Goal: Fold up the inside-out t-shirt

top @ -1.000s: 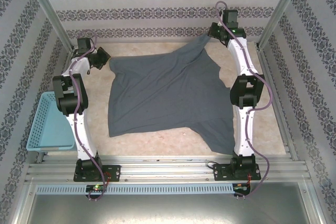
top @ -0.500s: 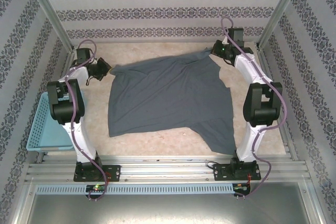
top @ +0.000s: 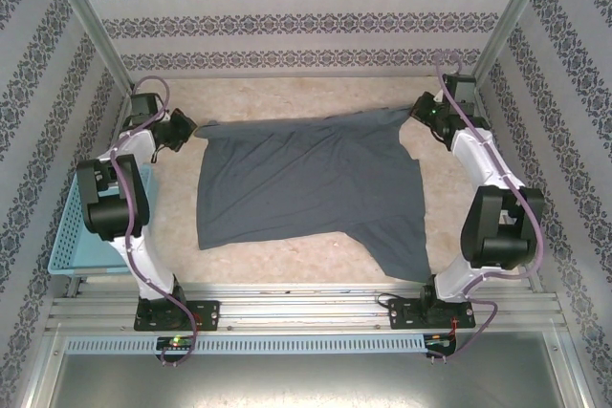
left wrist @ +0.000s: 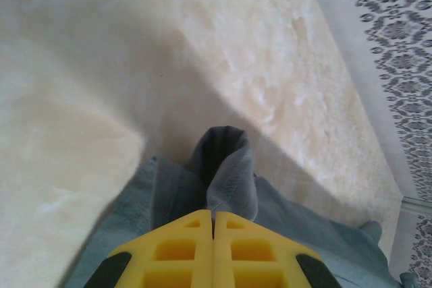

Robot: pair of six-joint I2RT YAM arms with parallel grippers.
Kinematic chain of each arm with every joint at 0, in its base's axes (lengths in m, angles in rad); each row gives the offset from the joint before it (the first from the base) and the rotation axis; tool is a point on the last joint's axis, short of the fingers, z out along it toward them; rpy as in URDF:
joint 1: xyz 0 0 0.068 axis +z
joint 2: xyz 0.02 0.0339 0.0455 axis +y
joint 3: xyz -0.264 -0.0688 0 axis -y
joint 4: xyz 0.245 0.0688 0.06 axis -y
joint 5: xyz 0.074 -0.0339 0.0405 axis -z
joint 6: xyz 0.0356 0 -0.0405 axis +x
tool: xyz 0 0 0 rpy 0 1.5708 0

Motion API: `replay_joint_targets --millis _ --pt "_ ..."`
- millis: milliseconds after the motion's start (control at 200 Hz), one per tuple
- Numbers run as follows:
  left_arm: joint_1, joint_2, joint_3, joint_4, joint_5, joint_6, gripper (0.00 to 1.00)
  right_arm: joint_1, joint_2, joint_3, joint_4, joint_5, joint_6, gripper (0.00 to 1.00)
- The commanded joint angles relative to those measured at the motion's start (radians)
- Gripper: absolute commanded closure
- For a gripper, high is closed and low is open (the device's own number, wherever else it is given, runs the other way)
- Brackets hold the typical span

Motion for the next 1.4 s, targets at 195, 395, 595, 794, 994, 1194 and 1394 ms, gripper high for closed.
replay_joint_targets --millis 195,395,595,794,994,1194,1394 --pt "0.007 -0.138 -0.320 0.195 -0.026 -0.110 0.99 0.000 -0.125 -0.194 -0.002 0.053 0.084 1.00" --pt "0.001 -0.211 -0.445 0.146 -0.102 -0.132 0.76 0.000 -0.149 -0.309 -0.013 0.042 0.122 0.78" --pt "-0.040 -0.347 -0.271 -0.136 -0.332 -0.022 0.57 0.063 -0.141 -0.204 -0.065 0.137 0.056 0.55" --pt "-0.133 -0.207 -0.034 -0.244 -0.361 0.069 0.44 0.141 0.103 0.056 -0.103 0.096 0.025 0.51" --pt "-0.239 0.034 0.222 -0.367 -0.432 0.173 0.40 0.167 0.397 0.356 -0.184 0.028 0.016 0.50" --pt "-0.291 0.208 0.390 -0.480 -0.559 0.247 0.36 0.187 0.583 0.580 -0.280 0.002 -0.004 0.50" --pt "-0.313 0.359 0.530 -0.587 -0.666 0.289 0.33 0.190 0.737 0.750 -0.379 -0.022 -0.005 0.48"
